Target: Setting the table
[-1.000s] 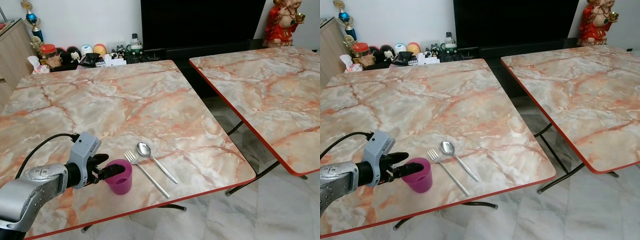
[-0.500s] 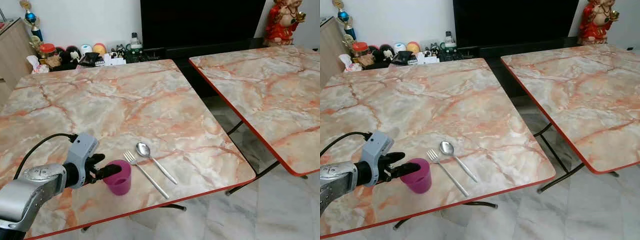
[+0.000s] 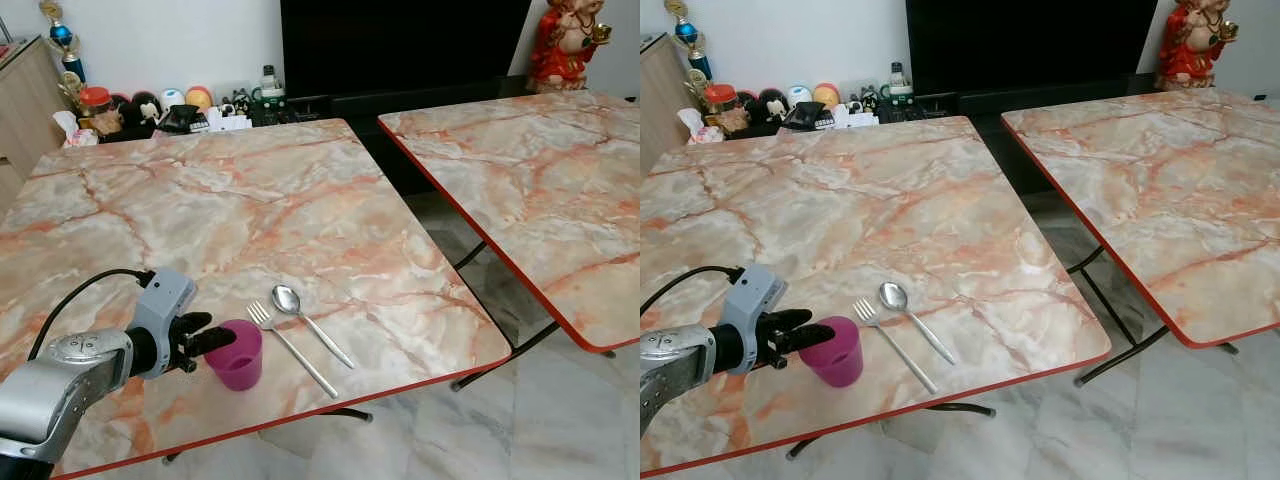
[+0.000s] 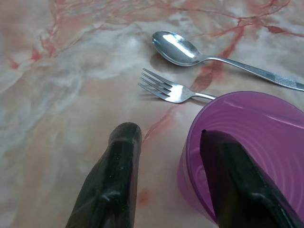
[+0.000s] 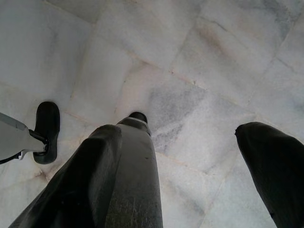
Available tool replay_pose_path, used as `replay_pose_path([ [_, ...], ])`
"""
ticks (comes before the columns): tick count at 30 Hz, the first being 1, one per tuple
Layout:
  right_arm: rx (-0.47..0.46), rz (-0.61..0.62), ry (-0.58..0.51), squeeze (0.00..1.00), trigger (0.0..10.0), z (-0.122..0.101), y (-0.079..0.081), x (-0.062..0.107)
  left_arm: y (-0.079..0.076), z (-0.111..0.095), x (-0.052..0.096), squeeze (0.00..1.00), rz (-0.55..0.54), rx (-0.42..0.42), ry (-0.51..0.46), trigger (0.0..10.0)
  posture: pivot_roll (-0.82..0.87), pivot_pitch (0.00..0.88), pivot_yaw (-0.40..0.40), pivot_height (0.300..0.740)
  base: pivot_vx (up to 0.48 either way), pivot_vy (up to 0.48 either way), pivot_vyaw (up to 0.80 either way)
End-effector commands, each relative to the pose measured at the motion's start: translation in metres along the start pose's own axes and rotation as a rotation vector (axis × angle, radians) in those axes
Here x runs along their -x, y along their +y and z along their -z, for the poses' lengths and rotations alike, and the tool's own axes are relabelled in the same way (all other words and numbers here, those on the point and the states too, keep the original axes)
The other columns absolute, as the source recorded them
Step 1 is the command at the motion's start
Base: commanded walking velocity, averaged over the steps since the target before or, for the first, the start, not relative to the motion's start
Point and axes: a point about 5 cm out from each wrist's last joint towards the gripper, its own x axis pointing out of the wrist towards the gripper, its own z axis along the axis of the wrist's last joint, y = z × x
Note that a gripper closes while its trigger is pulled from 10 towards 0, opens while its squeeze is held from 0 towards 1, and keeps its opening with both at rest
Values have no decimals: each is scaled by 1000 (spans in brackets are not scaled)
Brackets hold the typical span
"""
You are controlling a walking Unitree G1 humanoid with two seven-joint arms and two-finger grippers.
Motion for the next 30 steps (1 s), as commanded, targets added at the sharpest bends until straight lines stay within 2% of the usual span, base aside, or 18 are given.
replay_pose_path([
  [1, 30, -24, 97, 0, 10000, 25, 7, 5, -2, -4, -1, 0, 11, -24, -14, 0, 47, 80, 29, 740, 0, 0, 0],
  [21, 37, -22, 96, 0, 10000, 24, 6, 4, -8, -1, -2, 0, 48, -72, 9, 0, 47, 81, 25, 740, 0, 0, 0],
  [30, 40, -21, 98, 0, 10000, 24, 6, 4, -8, -1, -2, 0, 43, -67, -3, 0, 48, 82, 24, 740, 0, 0, 0],
])
